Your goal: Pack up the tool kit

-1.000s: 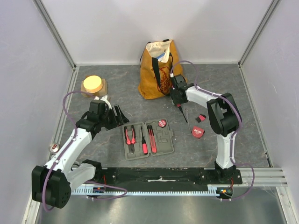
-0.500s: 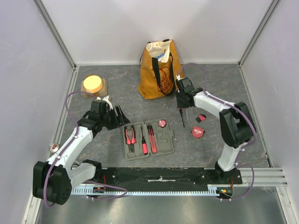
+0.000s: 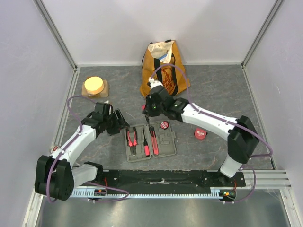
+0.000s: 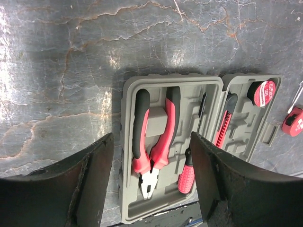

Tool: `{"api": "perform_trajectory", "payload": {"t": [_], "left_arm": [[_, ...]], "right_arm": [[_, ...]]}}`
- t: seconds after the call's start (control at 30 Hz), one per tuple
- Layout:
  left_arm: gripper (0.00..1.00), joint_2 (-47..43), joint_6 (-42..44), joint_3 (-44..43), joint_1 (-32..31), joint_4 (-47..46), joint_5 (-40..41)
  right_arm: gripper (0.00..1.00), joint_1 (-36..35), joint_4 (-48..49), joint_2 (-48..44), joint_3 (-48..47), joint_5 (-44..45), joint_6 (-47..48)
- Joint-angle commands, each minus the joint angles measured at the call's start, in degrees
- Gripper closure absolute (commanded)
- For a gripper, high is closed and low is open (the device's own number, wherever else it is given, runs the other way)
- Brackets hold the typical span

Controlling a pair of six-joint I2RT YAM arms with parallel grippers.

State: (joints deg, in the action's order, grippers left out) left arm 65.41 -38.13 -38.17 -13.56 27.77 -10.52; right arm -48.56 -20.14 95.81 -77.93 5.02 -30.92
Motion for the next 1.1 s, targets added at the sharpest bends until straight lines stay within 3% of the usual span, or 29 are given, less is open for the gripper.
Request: {"api": "perform_trajectory", "payload": {"t": [0.0, 0.33, 1.07], "left_arm": [[0.29, -1.42, -5.54, 2.04, 0.29, 1.32, 0.34], [0.29, -4.76, -10.12, 11.45, 0.29, -3.07, -6.96], [0.29, -5.55, -4.41, 9.79, 0.64, -1.32, -5.47]], "right_arm": [[0.97, -3.55, 0.90, 3.85, -2.84, 5.87, -8.44], [0.96, -11.21, -2.62, 11.23, -6.18, 10.10, -15.75], [0.93, -13.58, -7.72, 21.52, -10.05, 17.75, -19.36]]}}
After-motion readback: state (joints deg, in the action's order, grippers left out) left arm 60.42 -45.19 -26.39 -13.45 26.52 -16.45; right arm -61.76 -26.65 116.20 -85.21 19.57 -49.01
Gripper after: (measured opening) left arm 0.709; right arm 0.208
